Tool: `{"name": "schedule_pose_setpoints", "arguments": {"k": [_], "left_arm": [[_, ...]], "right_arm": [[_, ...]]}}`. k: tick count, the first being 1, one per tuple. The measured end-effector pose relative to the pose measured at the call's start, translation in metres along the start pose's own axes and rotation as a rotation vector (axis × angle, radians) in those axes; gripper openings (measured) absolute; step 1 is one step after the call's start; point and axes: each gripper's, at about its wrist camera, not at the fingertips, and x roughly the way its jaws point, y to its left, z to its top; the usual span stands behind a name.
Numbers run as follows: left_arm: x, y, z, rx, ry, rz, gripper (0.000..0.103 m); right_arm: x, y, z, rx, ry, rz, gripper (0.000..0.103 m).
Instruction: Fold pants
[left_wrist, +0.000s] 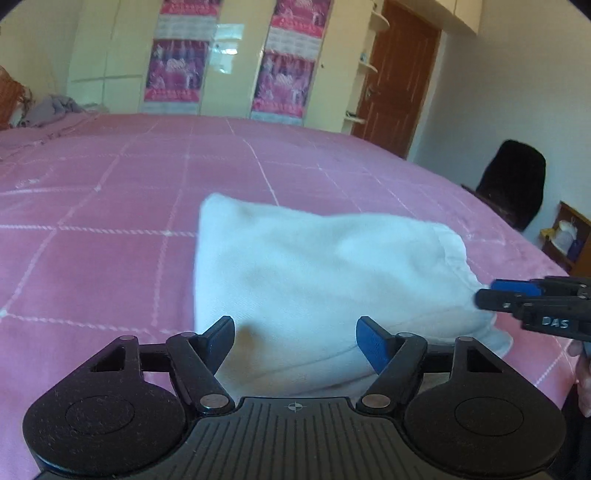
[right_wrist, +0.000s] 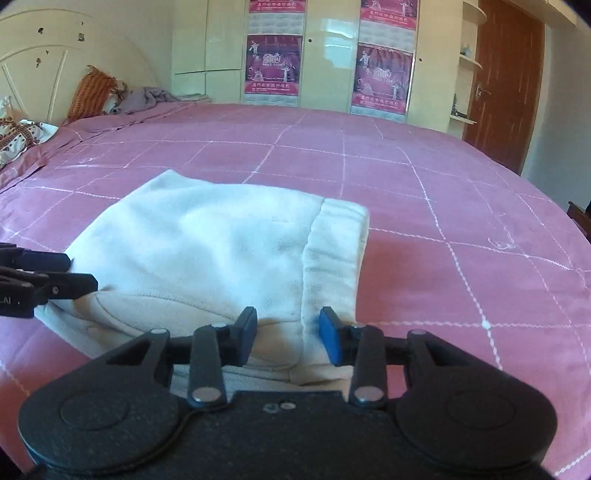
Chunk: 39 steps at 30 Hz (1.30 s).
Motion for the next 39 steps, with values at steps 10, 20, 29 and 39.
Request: {"name": "schedule_pose_setpoints", "arguments": {"k": [10,20,29,39], "left_arm": [[0.105,0.007,0.061,0.099,0.201,0.037,0.076],[0.030,0.033,0.027,0.092,0.163,0.031,0.080],[0.041,0.080,0.012,-0.203,0.240,-0.127,0.080],[0.105,0.132,0.005,-0.584,0.298,-0.494,0.080]], "right_arm": [[0.072,-0.018,0.075,0.111,-0.037,0.033,0.040],[0.030,-0.051,0.031,0.195,-0.003,0.061,0.064],[0.057,-0.099,-0.012,0.651,0.201,0.383,0.071],[0.098,-0.154,-0.022,0.903,0.187,0.670,0.070]]}}
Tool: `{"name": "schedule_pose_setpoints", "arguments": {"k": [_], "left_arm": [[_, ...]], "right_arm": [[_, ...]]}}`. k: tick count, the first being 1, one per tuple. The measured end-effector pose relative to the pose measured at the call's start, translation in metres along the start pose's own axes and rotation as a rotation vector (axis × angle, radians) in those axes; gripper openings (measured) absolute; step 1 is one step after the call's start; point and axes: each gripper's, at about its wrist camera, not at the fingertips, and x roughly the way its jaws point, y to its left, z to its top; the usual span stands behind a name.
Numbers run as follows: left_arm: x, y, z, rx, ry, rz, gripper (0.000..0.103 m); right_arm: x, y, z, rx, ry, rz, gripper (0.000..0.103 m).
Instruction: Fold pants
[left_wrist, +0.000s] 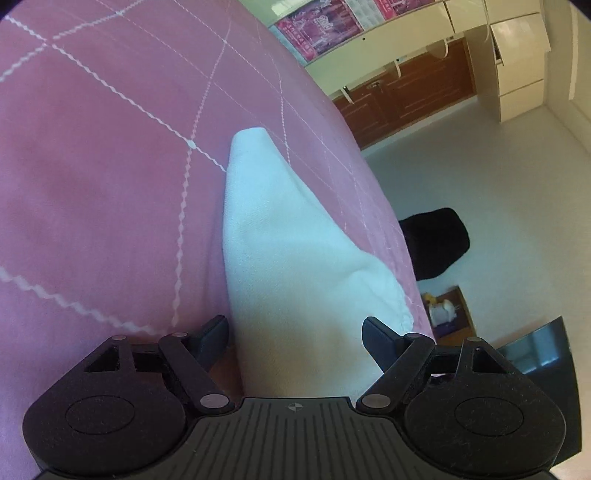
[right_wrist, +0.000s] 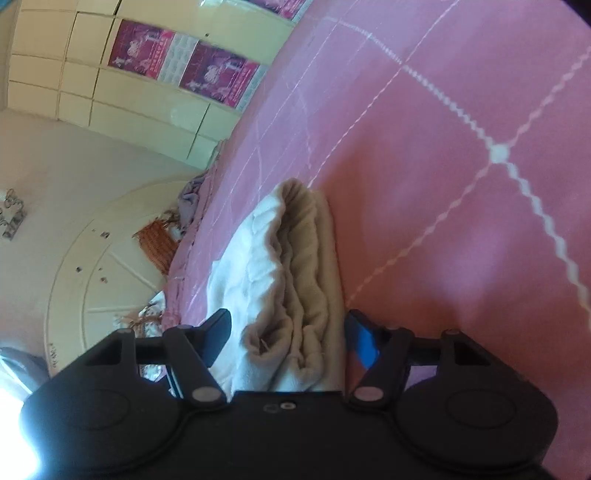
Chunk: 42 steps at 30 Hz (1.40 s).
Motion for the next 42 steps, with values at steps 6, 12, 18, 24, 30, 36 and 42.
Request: {"name": "schedule_pose_setpoints", "arguments": {"k": [6,12,18,24,30,36,42], "left_arm": [[0.048,0.002,0.015,0.021,0.047,0.009,0.029],[0.030,-0.021,0.044,0.074,-0.085,-0.126,0.026],[0.026,-0.050,0.120,0.141,-0.169,-0.150,0.026],[0.076,-0.001,0.145,0.064,-0.063,0.192,0.048],[0.050,0.003,0.114,0.027,-0.076,0.007,0.059],[0.071,-0.001,0.110,0.063,0.020,0.073,0.044],[0.062,0.012,0.109,-0.098,-0.005,-0.096,0.029]], "right_arm": [[0.037,0.012,0.023,-0.132,0.128,0.007,0.056],[0.044,0.051,0.040,-0.287,0.122,0.013,0.033],[0.055,0.113,0.102,-0.393,0.033,0.113,0.033],[0.127,0.089,0.144,-0.319,0.023,-0.117,0.059],[0.137,0.041,0.132,-0.131,0.093,-0.118,0.066],[0.139,0.033,0.119,-0.145,0.117,-0.139,0.055],[0.128,0.053,0.114,-0.153,0.105,-0.175,0.043]]}}
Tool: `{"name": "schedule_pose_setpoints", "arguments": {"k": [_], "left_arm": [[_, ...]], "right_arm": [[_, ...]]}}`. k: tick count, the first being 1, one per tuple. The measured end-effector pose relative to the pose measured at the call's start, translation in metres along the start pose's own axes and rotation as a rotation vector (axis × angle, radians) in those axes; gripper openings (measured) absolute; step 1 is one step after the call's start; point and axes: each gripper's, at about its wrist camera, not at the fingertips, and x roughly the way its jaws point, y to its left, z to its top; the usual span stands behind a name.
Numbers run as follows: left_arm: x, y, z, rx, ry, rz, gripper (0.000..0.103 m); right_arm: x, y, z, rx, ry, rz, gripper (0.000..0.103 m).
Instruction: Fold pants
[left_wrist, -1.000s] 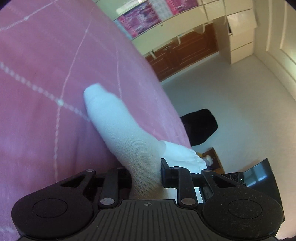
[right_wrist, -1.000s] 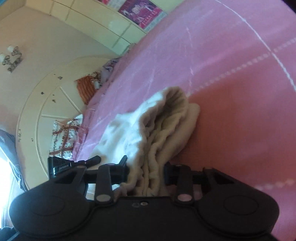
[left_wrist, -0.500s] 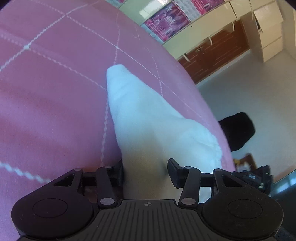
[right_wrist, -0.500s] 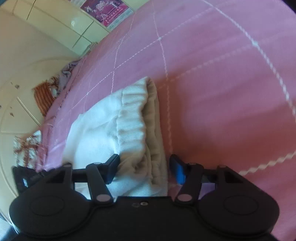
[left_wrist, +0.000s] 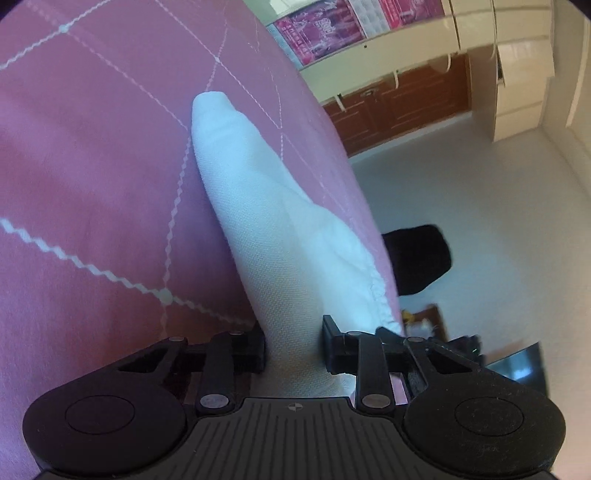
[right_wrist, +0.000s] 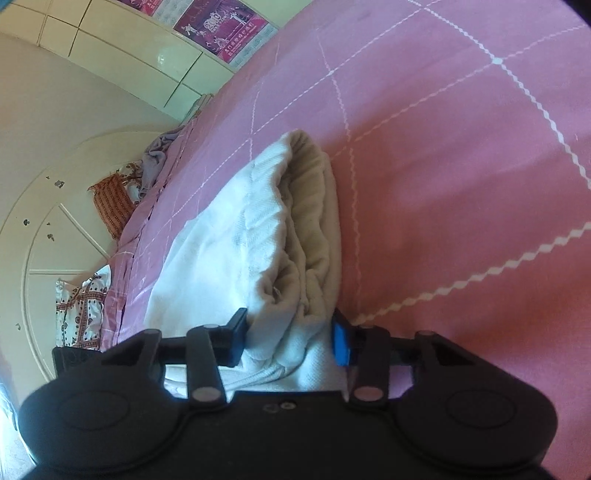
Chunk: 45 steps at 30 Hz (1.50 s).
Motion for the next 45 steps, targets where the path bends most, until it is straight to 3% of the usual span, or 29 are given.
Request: {"name": "schedule_pose_setpoints", "arguments": {"k": [2,3,4,5,8,10,14,16,18,19,22,23,25,29,31,36,45], "left_arm": [[0.011,0.014,-0.006,-0.050,0.038,0.051,0.029],[0.014,0.020,-0.010,-0.068,0.042,0.065,0.029],[0.014,0.024,-0.011,-0.098,0.031,0.044,0.029],[0.012,0.024,-0.013,-0.120,0.022,0.034,0.029],[-0.003,0.013,-0.025,-0.080,-0.009,0.072,0.038],[-0.024,0.003,-0.041,-0.003,-0.038,0.133,0.047],[-0.062,-0.029,-0.090,0.208,-0.128,0.319,0.062],[-0.074,-0.057,-0.123,0.332,-0.184,0.444,0.087],[-0.090,-0.085,-0.160,0.445,-0.290,0.563,0.100],[-0.098,-0.099,-0.177,0.485,-0.335,0.595,0.103],[-0.121,-0.127,-0.217,0.572,-0.411,0.637,0.103],[-0.132,-0.135,-0.234,0.597,-0.427,0.663,0.103],[-0.139,-0.150,-0.255,0.624,-0.420,0.700,0.103],[-0.153,-0.179,-0.311,0.713,-0.483,0.710,0.103],[-0.150,-0.180,-0.329,0.748,-0.468,0.704,0.103],[-0.144,-0.174,-0.340,0.754,-0.415,0.705,0.103],[-0.153,-0.176,-0.351,0.774,-0.471,0.675,0.103]], "right_arm": [[-0.004,-0.005,-0.002,0.074,-0.008,0.050,0.043],[-0.001,-0.011,-0.003,0.101,0.005,0.030,0.046],[0.008,-0.020,-0.005,0.131,0.028,-0.004,0.046],[0.010,-0.026,-0.008,0.151,0.019,0.016,0.046],[0.002,-0.026,-0.011,0.182,0.001,0.039,0.056],[-0.013,-0.021,-0.023,0.103,-0.021,0.006,0.059],[-0.042,-0.012,-0.063,-0.105,-0.061,-0.137,0.054],[-0.061,-0.006,-0.088,-0.144,-0.096,-0.160,0.058],[-0.082,0.008,-0.117,-0.203,-0.161,-0.199,0.066],[-0.092,0.015,-0.133,-0.245,-0.183,-0.218,0.071],[-0.119,0.043,-0.185,-0.393,-0.255,-0.283,0.074],[-0.128,0.052,-0.201,-0.426,-0.285,-0.291,0.074],[-0.146,0.070,-0.234,-0.477,-0.366,-0.315,0.085],[-0.165,0.101,-0.291,-0.577,-0.528,-0.380,0.098],[-0.172,0.104,-0.315,-0.580,-0.611,-0.432,0.102],[-0.155,0.110,-0.324,-0.643,-0.566,-0.509,0.103],[-0.153,0.110,-0.333,-0.644,-0.571,-0.542,0.103]]}}
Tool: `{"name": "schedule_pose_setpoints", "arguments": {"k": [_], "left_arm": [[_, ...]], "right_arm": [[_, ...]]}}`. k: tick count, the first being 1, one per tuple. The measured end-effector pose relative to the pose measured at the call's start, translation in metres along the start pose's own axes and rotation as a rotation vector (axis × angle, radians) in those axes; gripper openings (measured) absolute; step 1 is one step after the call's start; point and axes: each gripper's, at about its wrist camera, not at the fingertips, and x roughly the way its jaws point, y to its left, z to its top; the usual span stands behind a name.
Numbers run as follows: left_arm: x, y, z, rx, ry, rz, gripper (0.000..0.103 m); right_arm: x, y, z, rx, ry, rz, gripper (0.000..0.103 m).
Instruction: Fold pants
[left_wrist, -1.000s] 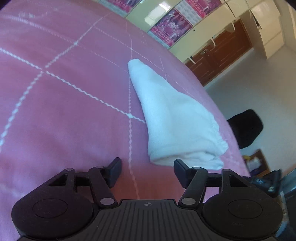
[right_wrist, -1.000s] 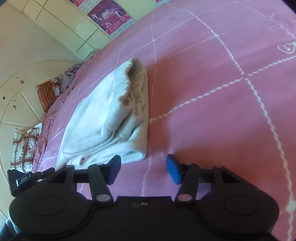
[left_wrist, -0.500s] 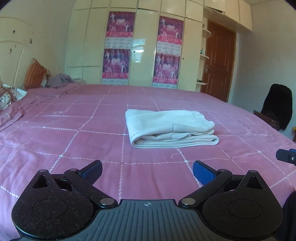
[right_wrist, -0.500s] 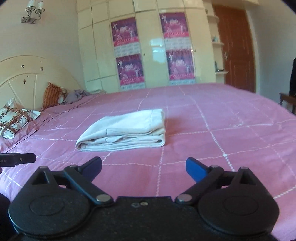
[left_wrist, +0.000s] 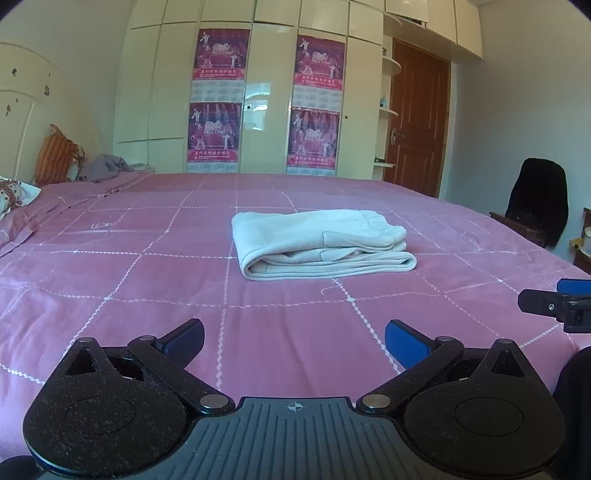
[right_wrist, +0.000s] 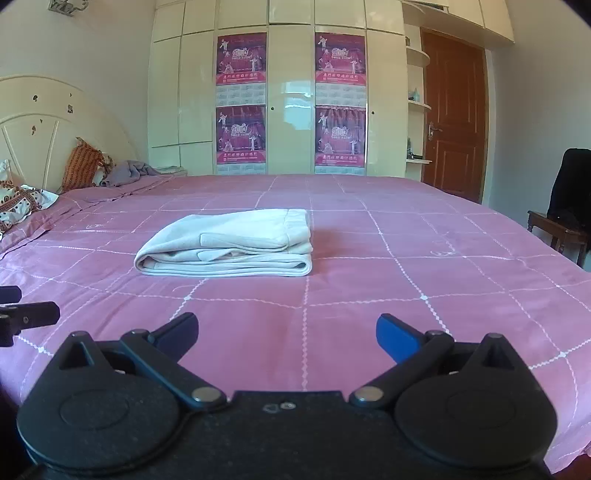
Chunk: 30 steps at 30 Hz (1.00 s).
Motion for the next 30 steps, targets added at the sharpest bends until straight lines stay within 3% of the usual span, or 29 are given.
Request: {"name": "schedule_pose_setpoints", "arguments": {"k": [30], "left_arm": [[-0.0016,-0.0099,-0.0036,0.035,-0.003,-0.014,0.103]], "right_arm": [[-0.0044,-0.0001,-0.0011,-0.005,0.003,0.006,0.103]]}}
